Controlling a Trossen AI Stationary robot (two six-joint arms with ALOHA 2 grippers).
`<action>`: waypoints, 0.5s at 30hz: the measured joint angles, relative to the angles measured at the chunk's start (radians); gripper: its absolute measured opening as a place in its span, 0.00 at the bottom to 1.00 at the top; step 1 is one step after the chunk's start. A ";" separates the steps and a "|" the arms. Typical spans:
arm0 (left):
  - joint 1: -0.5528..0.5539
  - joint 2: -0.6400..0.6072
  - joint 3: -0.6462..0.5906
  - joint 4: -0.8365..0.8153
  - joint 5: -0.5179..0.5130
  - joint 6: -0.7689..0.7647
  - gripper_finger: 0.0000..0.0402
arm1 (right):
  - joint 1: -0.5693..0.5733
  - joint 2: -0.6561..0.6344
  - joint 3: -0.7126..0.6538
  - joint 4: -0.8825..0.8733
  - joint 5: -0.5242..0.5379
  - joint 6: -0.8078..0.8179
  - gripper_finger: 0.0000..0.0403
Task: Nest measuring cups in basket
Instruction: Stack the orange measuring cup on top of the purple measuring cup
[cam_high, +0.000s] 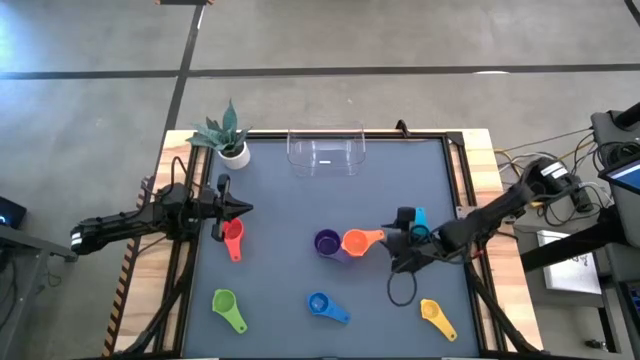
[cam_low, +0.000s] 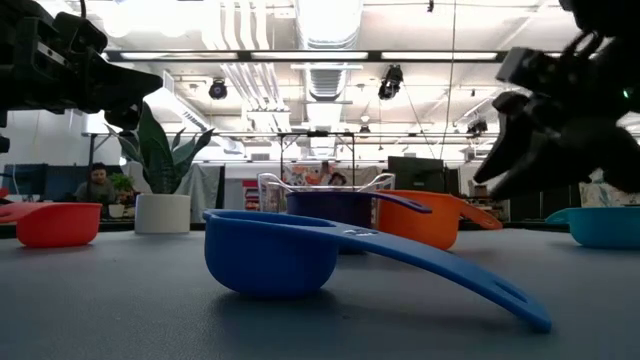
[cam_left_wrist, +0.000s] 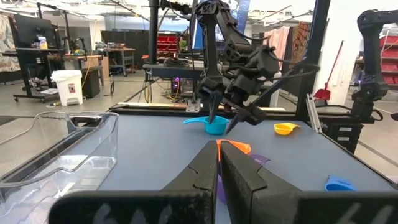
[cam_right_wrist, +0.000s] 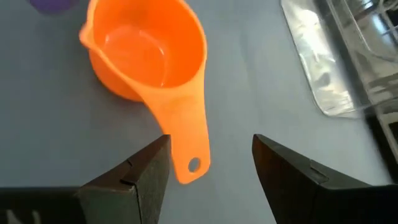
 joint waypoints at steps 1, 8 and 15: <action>0.000 0.000 0.000 0.000 0.000 0.000 0.00 | 0.003 0.022 0.000 0.002 0.004 0.000 0.53; 0.000 0.000 0.000 0.000 0.000 0.000 0.00 | 0.006 0.245 0.054 0.015 0.075 0.007 0.53; 0.000 0.000 0.000 0.000 0.000 0.000 0.00 | 0.007 0.345 0.101 -0.008 0.108 -0.006 0.48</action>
